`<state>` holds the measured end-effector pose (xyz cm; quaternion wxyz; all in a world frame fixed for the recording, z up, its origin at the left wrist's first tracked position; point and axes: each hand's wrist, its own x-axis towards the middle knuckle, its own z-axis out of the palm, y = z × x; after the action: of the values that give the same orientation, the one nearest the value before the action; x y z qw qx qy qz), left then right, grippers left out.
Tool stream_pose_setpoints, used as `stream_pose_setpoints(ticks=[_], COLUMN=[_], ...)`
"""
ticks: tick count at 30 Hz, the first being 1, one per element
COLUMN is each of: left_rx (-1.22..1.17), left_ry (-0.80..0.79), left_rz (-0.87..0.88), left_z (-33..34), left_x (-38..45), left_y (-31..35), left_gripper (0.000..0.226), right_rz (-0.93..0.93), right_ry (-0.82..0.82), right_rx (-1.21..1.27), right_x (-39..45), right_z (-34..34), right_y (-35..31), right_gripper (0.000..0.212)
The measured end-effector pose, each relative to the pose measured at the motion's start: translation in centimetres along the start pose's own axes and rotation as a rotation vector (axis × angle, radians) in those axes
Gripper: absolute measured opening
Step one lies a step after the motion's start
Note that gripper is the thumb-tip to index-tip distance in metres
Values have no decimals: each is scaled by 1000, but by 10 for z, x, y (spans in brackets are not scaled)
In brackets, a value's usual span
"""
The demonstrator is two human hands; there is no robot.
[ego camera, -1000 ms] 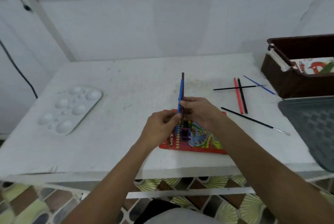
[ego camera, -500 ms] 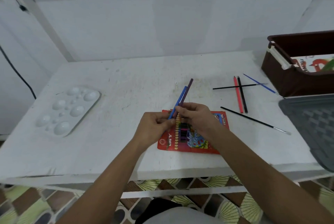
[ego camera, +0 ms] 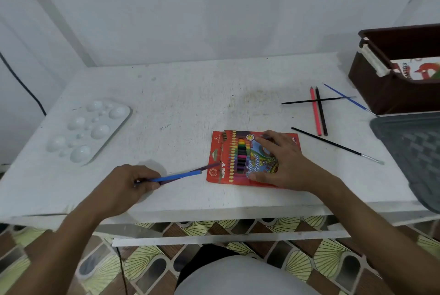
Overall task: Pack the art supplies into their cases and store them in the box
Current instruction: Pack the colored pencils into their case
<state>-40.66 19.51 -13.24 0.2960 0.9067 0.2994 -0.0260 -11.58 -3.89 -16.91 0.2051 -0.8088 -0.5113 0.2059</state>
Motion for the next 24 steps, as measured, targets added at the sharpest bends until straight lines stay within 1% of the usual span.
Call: stream_pose_setpoints(ticks=[2, 3, 7, 9, 12, 14, 17, 20, 22, 24], left_rx=[34, 50, 91, 201, 396, 443, 442, 385, 346, 293], left_ry=[39, 58, 100, 137, 174, 193, 184, 141, 114, 118], left_rz=[1, 11, 82, 171, 296, 339, 382, 349, 371, 401], left_z=[1, 3, 10, 14, 20, 22, 20, 18, 19, 21], left_x=[2, 5, 23, 32, 40, 40, 36, 34, 35, 37], left_y=[-6, -8, -6, -6, -11, -8, 0, 9, 14, 16], left_gripper=[19, 17, 17, 22, 35, 39, 38, 50, 54, 54], right_rz=[-26, -31, -37, -56, -72, -80, -82, -78, -79, -80], right_ry=[2, 4, 22, 39, 42, 48, 51, 53, 58, 57], right_rx=[-76, -101, -130, -143, -160, -183, -167, -163, -171, -165], right_x=[1, 1, 4, 4, 5, 5, 5, 5, 5, 5], right_z=[2, 2, 2, 2, 4, 5, 4, 4, 3, 3], right_y=[3, 4, 5, 9, 13, 13, 12, 12, 12, 11], right_gripper=[111, 112, 99, 94, 92, 92, 92, 92, 92, 92])
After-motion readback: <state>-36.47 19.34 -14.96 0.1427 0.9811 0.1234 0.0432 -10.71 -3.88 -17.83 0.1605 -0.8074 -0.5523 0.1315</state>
